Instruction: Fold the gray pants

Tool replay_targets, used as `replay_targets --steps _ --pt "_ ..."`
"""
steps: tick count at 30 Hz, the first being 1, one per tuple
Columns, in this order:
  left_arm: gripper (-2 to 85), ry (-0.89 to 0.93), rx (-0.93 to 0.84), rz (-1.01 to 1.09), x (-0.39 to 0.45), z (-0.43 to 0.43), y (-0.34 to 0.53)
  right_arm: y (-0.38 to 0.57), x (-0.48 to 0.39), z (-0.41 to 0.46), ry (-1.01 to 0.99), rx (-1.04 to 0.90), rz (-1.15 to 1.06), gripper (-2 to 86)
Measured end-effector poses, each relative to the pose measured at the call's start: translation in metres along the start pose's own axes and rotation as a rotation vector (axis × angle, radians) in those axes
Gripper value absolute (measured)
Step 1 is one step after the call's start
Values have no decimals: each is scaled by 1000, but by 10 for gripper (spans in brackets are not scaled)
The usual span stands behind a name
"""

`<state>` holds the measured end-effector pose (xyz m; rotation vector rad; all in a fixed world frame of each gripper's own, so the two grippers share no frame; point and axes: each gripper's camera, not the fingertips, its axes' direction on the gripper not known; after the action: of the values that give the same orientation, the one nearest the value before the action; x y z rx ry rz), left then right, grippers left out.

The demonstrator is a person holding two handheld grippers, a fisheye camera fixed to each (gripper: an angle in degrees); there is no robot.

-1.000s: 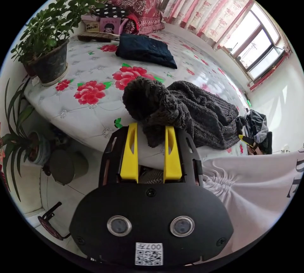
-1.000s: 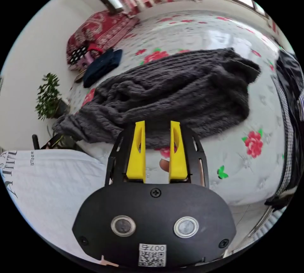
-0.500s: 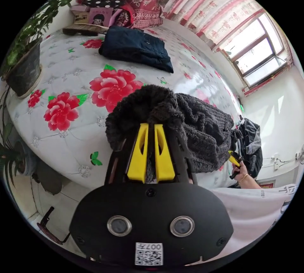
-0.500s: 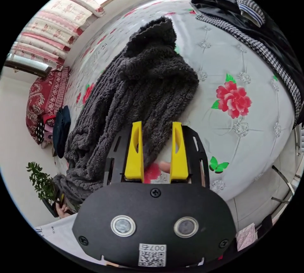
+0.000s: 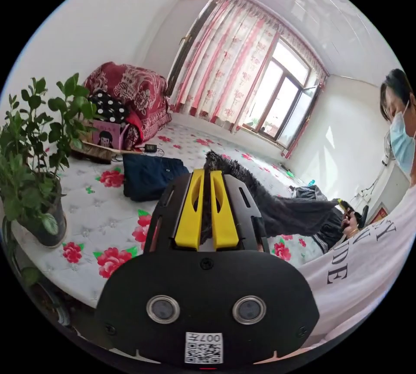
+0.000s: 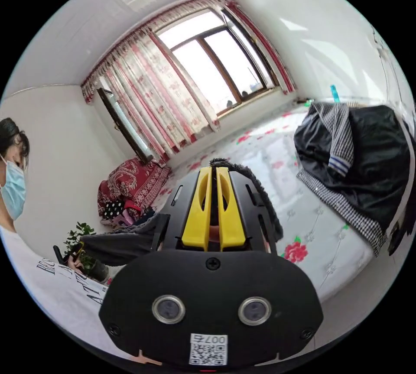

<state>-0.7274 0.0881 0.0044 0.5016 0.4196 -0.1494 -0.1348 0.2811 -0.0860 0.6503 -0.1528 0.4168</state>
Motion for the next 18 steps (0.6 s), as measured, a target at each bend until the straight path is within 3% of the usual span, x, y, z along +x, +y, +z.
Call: replay_targets --steps 2,4,11,13,18 --pt "-4 -88 -45 19 -6 -4 13 -16 -19 -36 16 89 -81 3" --pt "-3 -150 -113 -25 -15 4 30 -21 -22 -32 40 59 -112 5" --pt "0 -298 -516 -325 -57 83 128 67 44 169 90 -545 58 60" --pt "1 -298 -535 -350 -56 87 138 104 53 199 113 -658 87 78" --pt "2 -310 -523 -340 -58 83 128 165 73 182 257 -715 77 99"
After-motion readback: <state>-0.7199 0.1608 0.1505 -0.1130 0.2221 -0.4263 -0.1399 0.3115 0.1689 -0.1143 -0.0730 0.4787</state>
